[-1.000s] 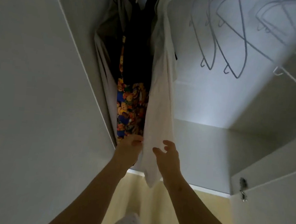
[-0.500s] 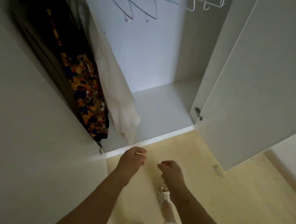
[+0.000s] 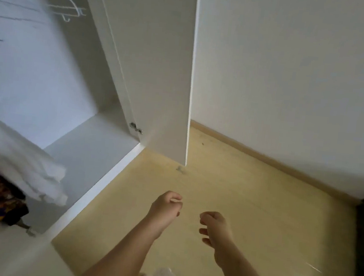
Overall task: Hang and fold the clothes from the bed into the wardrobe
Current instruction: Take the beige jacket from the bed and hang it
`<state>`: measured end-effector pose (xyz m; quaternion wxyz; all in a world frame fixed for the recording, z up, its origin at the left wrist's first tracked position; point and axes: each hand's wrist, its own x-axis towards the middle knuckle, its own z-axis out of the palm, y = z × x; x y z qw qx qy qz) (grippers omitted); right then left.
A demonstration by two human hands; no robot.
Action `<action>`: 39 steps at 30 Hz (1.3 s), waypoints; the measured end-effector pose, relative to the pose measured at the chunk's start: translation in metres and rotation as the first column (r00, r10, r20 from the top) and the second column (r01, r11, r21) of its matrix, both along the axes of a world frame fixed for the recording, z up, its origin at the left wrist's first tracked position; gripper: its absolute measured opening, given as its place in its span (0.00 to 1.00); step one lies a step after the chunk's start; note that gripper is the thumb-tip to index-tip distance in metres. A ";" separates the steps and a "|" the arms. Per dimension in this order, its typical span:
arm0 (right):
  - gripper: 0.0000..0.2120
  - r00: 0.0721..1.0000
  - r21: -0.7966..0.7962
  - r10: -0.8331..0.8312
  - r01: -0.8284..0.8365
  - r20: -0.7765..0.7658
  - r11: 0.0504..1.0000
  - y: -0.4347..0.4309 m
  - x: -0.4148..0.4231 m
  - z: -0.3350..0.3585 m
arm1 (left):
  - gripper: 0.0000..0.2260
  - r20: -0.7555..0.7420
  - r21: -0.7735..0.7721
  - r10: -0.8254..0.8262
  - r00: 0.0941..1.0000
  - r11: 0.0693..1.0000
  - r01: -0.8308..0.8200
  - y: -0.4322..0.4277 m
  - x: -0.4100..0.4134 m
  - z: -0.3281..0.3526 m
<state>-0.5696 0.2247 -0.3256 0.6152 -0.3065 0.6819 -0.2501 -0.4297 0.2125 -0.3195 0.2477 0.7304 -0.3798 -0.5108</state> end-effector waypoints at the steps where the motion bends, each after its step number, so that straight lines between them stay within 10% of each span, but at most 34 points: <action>1: 0.02 0.999 -0.005 -0.054 0.054 -0.001 0.999 0.006 -0.029 0.002 | 0.08 -0.001 0.008 -0.044 0.999 0.999 0.044 -0.002 -0.029 -0.002; 19: 0.06 0.560 0.012 -0.827 0.828 -0.046 0.560 0.133 -0.431 -0.020 | 0.07 -0.050 0.045 -0.794 0.606 0.604 0.796 0.032 -0.488 -0.017; 39: 0.06 0.115 0.042 -0.988 0.993 -0.101 0.111 0.123 -0.692 -0.025 | 0.09 -0.067 0.081 -0.994 0.092 0.086 0.993 -0.010 -0.819 -0.041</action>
